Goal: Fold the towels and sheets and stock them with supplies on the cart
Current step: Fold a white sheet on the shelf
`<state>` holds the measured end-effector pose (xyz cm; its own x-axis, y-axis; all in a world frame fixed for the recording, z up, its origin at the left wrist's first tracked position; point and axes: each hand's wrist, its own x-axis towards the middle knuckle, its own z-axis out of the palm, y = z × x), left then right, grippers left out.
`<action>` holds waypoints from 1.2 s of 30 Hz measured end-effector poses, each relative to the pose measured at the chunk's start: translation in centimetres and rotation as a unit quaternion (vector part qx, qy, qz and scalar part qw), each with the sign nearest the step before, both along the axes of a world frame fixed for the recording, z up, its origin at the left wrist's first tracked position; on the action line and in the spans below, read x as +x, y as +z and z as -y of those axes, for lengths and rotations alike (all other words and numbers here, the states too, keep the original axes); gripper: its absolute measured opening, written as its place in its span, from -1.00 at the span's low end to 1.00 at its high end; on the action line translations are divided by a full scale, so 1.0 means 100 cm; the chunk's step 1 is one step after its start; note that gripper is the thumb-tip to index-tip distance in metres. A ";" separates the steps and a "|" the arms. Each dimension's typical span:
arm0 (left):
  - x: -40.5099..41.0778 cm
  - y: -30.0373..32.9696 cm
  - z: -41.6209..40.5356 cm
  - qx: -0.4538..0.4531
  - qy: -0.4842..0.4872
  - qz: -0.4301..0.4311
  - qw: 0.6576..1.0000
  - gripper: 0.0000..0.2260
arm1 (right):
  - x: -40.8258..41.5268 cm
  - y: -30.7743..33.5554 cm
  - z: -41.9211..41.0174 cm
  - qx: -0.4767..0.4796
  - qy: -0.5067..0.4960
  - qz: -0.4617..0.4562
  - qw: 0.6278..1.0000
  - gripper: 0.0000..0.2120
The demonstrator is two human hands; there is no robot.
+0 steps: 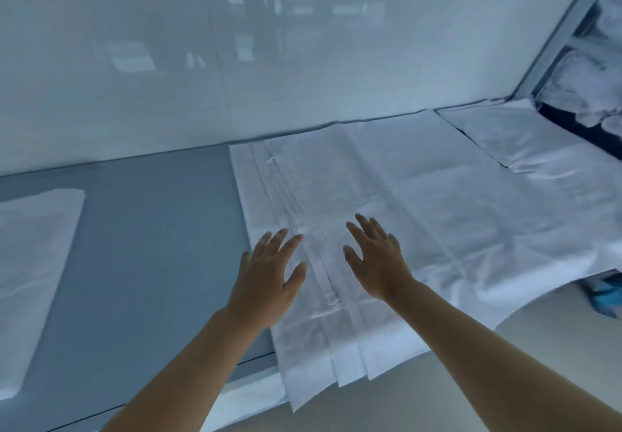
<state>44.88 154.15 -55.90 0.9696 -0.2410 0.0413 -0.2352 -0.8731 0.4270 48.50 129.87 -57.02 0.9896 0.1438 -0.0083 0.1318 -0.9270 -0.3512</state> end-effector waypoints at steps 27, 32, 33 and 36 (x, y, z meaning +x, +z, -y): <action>-0.024 -0.056 -0.086 0.103 0.031 0.005 0.994 -0.45 | -0.049 -0.053 -0.111 -0.077 0.073 -0.003 0.994 -0.36; -0.040 -0.053 -0.136 0.110 0.036 0.003 0.993 -0.44 | -0.065 -0.051 -0.163 -0.066 0.076 -0.003 0.995 -0.35; -0.041 -0.053 -0.143 0.113 0.037 0.004 0.993 -0.44 | -0.067 -0.051 -0.171 -0.064 0.076 -0.003 0.995 -0.35; -0.043 -0.054 -0.158 0.123 0.032 0.002 0.992 -0.45 | -0.070 -0.054 -0.185 -0.050 0.075 -0.008 0.996 -0.35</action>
<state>40.61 169.98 -61.35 0.9833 -0.1817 -0.0069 -0.1768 -0.9643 0.1973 41.53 148.39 -62.43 0.9566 0.2879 -0.0452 0.2669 -0.9276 -0.2615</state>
